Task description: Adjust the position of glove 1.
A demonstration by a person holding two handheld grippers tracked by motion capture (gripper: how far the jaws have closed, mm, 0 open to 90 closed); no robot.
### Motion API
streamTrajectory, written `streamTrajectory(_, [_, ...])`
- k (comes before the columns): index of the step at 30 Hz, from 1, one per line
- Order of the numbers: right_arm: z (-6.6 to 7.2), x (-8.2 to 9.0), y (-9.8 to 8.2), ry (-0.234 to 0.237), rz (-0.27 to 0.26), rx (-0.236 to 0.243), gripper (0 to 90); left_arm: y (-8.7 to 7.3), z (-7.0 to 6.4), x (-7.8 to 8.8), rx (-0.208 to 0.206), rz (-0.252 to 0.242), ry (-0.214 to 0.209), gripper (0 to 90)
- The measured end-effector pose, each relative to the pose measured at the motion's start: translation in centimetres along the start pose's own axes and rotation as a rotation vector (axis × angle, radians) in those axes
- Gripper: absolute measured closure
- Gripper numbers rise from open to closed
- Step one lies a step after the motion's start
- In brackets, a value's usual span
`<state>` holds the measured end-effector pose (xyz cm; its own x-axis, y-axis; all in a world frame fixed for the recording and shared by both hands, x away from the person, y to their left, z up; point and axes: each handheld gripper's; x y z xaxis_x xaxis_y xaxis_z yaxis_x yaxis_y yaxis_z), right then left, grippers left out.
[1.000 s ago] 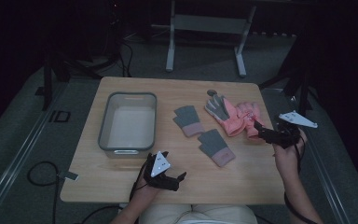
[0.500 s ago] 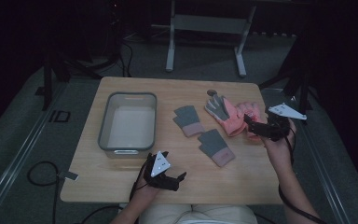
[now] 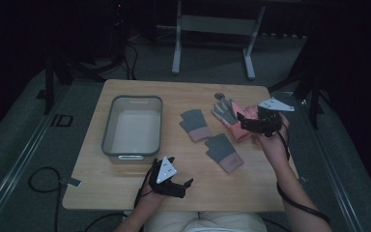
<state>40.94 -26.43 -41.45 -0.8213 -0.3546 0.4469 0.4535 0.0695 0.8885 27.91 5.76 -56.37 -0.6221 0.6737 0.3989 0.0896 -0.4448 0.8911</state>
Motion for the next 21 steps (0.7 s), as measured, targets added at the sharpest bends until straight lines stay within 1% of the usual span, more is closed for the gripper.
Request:
streamTrajectory(1, [0.3, -0.3, 0.0, 0.008, -0.002, 0.007, 15.7, 0.0, 0.0, 0.0, 0.001, 0.0, 0.0, 0.0])
streamTrajectory(3, [0.8, -0.8, 0.1, 0.021, -0.006, 0.015, 19.5, 0.0, 0.0, 0.0, 0.0, 0.0, -0.001, 0.0])
streamTrajectory(6, [1.7, -1.5, 0.3, 0.054, -0.014, 0.028, 22.5, 0.0, 0.0, 0.0, -0.003, -0.001, 0.0, 0.0])
streamTrajectory(10, [3.0, -2.8, 0.5, 0.086, -0.004, 0.061, 28.8, 0.0, 0.0, 0.0, -0.003, -0.002, -0.001, 0.0])
streamTrajectory(11, [3.3, -3.2, 0.5, 0.093, 0.004, 0.065, 31.0, 0.0, 0.0, 0.0, -0.004, -0.002, -0.001, 0.0])
streamTrajectory(17, [5.1, -5.5, 0.4, 0.15, 0.047, 0.071, 35.3, 0.0, 0.0, 0.1, -0.004, -0.003, -0.004, 0.0])
streamTrajectory(18, [5.5, -6.0, 0.3, 0.155, 0.057, 0.082, 35.7, 0.0, 0.0, 0.0, -0.003, -0.005, -0.004, 0.0])
streamTrajectory(19, [5.7, -6.4, 0.1, 0.157, 0.061, 0.092, 38.0, 0.0, 0.0, 0.0, -0.003, -0.006, -0.004, 0.0])
streamTrajectory(21, [6.2, -7.3, -0.1, 0.178, 0.09, 0.11, 39.9, 0.0, 0.0, 0.1, -0.001, -0.009, -0.004, 0.0])
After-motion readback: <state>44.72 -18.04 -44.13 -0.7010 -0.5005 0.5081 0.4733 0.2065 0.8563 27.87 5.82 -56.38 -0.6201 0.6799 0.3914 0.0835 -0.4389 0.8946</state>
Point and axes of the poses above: each handheld gripper's, and its own axes: x roughly backward along the jaws, y roughly out of its top, z roughly to its left, and after that the axes turned 13 degrees about -x, right-handed
